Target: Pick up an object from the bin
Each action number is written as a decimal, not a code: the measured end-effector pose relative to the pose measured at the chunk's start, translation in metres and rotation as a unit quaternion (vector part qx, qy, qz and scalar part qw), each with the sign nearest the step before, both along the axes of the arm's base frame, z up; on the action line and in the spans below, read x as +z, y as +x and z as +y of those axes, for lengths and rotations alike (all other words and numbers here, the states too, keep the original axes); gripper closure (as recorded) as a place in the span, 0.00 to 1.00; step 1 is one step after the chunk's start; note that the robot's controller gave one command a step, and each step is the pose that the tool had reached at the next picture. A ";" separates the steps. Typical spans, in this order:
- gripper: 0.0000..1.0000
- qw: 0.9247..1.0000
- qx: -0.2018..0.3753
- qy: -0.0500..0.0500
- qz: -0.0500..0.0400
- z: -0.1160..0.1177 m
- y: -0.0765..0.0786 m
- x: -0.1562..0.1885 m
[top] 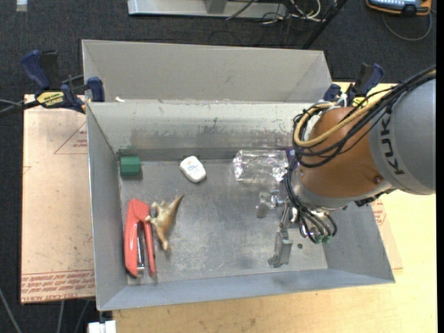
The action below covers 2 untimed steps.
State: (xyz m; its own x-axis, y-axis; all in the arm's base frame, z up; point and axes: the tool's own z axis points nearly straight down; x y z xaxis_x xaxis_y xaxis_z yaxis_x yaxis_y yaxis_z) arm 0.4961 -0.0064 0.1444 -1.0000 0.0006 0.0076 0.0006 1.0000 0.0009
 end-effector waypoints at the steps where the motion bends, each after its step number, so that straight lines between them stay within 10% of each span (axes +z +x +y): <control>1: 0.00 1.000 0.000 0.000 -0.004 0.000 0.002 0.004; 2: 0.00 0.998 0.068 0.001 -0.007 -0.042 0.009 -0.039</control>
Offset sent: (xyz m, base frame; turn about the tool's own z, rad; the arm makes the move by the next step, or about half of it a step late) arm 0.0090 -0.0781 -0.0744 -0.2117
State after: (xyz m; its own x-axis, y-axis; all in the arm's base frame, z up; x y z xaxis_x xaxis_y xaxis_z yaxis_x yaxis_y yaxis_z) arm 0.5055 -0.0482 0.1054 -0.9909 -0.1346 -0.0057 -0.1346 0.9909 0.0020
